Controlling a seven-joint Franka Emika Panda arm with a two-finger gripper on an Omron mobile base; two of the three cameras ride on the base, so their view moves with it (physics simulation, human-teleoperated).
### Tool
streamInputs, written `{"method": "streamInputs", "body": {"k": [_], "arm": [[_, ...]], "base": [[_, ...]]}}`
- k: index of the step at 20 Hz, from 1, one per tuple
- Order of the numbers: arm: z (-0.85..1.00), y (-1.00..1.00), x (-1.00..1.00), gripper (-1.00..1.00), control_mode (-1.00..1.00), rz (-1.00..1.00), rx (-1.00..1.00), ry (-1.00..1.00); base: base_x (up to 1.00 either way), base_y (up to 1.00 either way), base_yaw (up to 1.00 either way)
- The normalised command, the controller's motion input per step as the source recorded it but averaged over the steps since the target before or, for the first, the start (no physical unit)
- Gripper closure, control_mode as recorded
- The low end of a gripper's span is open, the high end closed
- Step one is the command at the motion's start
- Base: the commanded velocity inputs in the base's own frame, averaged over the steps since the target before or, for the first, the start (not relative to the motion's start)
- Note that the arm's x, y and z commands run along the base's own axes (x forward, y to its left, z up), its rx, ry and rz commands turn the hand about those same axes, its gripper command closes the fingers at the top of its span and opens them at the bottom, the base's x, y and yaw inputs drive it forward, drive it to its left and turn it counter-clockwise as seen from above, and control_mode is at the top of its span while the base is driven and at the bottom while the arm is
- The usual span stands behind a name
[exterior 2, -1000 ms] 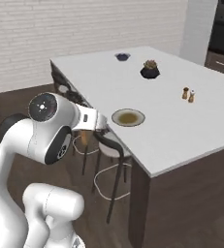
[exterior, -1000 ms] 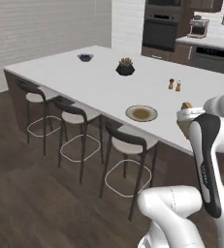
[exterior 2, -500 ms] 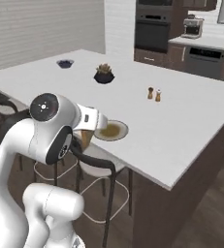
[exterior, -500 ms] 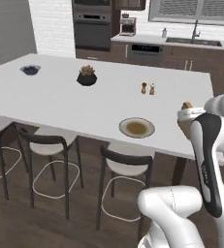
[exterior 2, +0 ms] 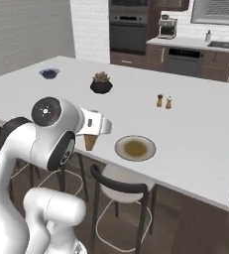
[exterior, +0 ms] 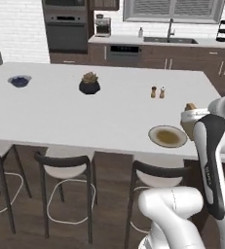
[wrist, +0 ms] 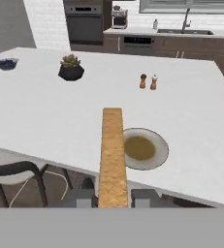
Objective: Start the toaster. Once the lever pops up, take the bread to the plate on the dining counter.
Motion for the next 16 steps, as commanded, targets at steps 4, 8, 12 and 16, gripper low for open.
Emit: {"method": "streamInputs", "body": {"k": [4, 8, 12, 16], "arm": [[0.00, 0.00, 0.00, 1.00, 1.00, 0.00, 0.00, 0.00], [0.00, 0.00, 0.00, 1.00, 1.00, 0.00, 0.00, 0.00], [0.00, 0.00, 0.00, 1.00, 1.00, 0.00, 0.00, 0.00], [0.00, 0.00, 0.00, 1.00, 1.00, 0.00, 0.00, 0.00]], "base": [[0.71, 0.44, -0.50], [0.49, 0.33, -0.41], [0.16, 0.03, -0.28], [0.45, 0.20, -0.23]]}}
